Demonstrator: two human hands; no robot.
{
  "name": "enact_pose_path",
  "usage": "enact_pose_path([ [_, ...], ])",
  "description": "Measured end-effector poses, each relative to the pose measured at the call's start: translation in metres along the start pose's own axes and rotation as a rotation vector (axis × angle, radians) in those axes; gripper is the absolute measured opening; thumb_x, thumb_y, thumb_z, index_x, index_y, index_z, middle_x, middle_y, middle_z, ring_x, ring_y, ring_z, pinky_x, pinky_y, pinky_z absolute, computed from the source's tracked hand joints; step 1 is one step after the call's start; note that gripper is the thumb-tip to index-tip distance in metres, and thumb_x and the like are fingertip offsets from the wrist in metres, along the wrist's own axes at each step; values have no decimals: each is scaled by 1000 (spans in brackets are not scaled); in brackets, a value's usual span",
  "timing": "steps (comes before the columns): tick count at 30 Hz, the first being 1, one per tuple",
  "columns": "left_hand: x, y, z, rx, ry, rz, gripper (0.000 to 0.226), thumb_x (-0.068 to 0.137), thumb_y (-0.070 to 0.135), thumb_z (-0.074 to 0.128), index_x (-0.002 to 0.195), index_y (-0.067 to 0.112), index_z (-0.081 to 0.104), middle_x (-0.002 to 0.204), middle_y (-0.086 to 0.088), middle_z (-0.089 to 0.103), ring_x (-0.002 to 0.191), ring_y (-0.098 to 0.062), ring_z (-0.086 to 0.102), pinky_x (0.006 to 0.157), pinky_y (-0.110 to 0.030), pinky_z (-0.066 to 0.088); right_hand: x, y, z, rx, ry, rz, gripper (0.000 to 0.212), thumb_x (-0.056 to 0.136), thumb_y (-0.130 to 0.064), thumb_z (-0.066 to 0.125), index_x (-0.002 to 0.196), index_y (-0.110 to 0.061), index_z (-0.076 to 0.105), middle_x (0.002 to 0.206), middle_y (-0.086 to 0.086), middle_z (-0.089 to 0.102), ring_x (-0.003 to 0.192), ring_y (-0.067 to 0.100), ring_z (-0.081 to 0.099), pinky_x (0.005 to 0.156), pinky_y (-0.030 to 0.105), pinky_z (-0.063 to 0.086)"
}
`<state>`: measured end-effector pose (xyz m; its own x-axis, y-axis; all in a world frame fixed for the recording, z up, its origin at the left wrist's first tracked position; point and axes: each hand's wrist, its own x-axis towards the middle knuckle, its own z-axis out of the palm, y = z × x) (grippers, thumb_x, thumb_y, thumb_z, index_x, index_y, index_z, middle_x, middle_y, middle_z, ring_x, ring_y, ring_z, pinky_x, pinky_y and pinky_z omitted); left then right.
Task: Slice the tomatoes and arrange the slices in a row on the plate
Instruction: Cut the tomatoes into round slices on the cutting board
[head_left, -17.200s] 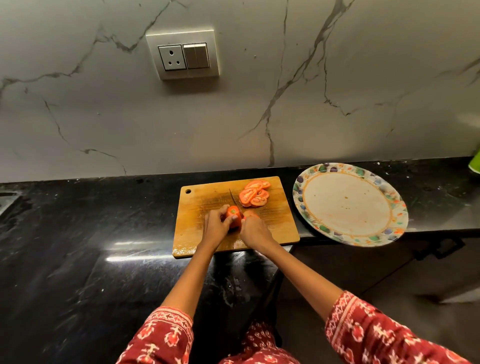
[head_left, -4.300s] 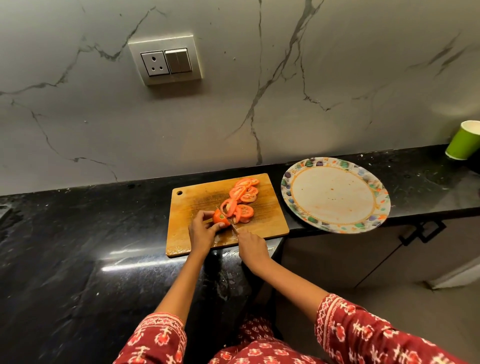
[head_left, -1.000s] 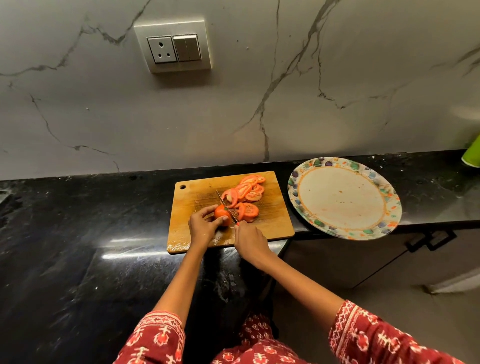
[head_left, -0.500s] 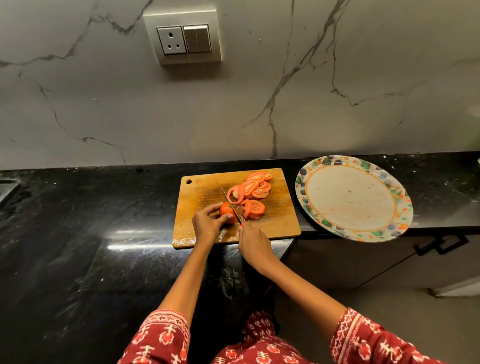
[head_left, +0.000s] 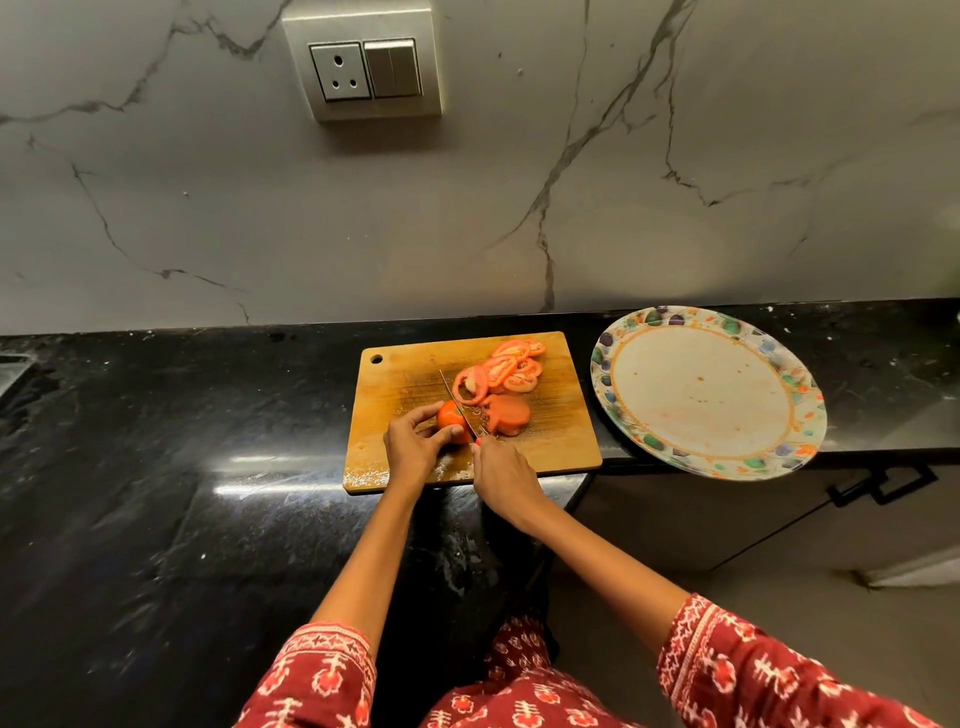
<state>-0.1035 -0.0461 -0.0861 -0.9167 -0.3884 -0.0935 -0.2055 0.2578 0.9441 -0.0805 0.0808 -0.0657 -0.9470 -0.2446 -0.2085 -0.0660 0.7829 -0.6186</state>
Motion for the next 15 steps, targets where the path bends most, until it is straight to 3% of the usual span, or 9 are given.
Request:
enact_pose_path([
  [4,-2,1,-1,-3,-3,0,43,67,3,78,108,3,65,109,-11,66,99,-18,61,78,-23,48,7,-1,-3,18,-39,-21,33,102,-24,29,107,1,51,106,25,60,100,40,56,71,36,37],
  [15,3,3,-6,4,-26,-6,41,65,0,79,104,2,67,106,-14,67,94,-21,64,84,-32,52,2,2,4,-101,-28,-10,33,103,-24,26,114,-1,47,114,22,57,107,38,53,74,37,36],
])
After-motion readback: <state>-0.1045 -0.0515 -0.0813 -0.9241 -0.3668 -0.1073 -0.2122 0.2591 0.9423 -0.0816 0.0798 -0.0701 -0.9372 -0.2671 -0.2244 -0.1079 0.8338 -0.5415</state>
